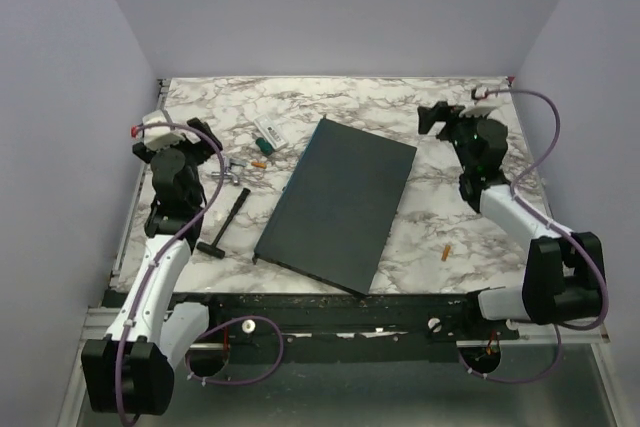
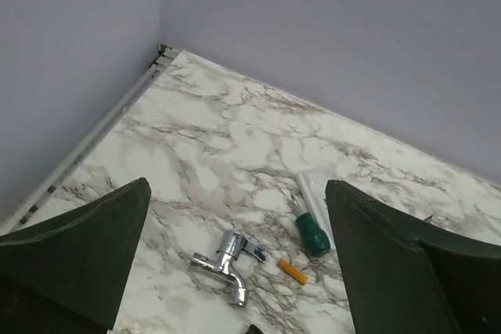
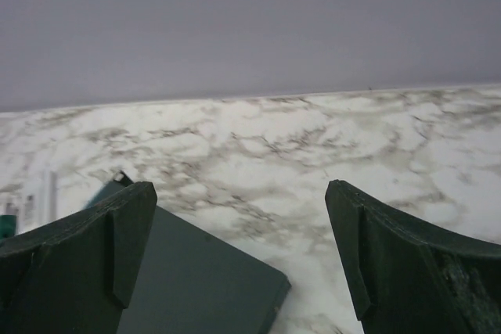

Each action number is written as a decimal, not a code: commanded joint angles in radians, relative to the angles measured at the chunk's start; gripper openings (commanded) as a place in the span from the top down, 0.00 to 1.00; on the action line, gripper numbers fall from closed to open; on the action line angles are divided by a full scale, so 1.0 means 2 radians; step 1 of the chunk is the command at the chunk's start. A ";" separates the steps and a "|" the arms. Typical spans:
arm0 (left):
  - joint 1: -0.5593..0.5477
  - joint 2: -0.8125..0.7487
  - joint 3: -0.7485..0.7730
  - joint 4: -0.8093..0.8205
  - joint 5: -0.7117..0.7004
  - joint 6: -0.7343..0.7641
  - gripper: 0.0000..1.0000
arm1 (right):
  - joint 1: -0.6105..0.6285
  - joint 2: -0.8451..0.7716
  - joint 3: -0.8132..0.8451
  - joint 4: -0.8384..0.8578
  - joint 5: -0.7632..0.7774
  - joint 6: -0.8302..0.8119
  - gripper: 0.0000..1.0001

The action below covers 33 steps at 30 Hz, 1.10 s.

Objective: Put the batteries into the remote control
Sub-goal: Pick up the remote control from the center of the board.

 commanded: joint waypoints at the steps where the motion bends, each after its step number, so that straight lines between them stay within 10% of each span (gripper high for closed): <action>1: -0.001 0.001 0.124 -0.275 0.017 -0.100 0.01 | -0.002 0.048 0.127 -0.189 -0.133 0.087 0.00; 14: 0.004 -0.057 0.252 -0.466 0.078 -0.059 0.02 | 0.185 0.283 0.397 -0.374 -0.065 0.068 0.00; 33: 0.006 -0.124 0.141 -0.443 0.087 0.019 0.01 | 0.260 0.612 0.800 -0.467 -0.051 0.036 0.18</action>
